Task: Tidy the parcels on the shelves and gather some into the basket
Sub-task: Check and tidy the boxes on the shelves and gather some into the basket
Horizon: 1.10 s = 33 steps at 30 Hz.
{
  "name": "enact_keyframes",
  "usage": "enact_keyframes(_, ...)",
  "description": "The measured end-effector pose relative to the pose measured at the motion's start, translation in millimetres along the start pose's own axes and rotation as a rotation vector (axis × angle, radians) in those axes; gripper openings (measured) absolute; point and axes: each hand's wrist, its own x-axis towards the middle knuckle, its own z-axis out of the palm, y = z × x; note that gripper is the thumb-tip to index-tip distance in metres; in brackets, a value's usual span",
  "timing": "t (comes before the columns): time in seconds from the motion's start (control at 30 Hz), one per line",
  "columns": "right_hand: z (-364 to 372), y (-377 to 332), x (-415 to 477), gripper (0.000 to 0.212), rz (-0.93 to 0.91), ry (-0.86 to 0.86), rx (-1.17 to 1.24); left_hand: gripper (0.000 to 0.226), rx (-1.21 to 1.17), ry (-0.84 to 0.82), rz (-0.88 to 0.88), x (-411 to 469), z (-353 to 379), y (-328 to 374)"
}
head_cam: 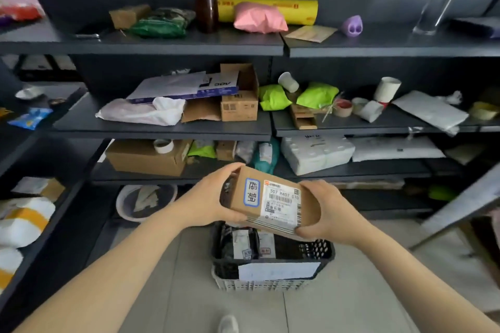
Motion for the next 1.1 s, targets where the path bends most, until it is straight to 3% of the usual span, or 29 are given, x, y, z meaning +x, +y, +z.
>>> enact_keyframes(0.23, 26.8, 53.2, 65.7, 0.092, 0.159, -0.001, -0.045, 0.106, -0.007, -0.278, 0.039, 129.1, 29.6, -44.5)
enact_keyframes(0.47, 104.3, 117.0, 118.7, 0.088, 0.382, 0.009, -0.043, 0.102, 0.025, -0.460, 0.125, 229.8, 84.8, -102.8)
enact_keyframes(0.63, 174.1, 156.8, 134.8, 0.088, 0.715, 0.064, 0.026, 0.082, 0.072, -0.429, 0.081, 272.9, 147.8, -155.8)
enact_keyframes(0.8, 236.3, 218.7, 160.5, 0.087, 0.994, 0.104, 0.121, 0.063, 0.265, -0.432, -0.038, 297.0, 207.7, -213.2)
enact_keyframes(1.1, 341.9, 313.6, 213.4, 0.080, 1.149, -0.011, 0.062, 0.053, 0.510, -0.533, -0.046, 343.6, 303.3, -304.6)
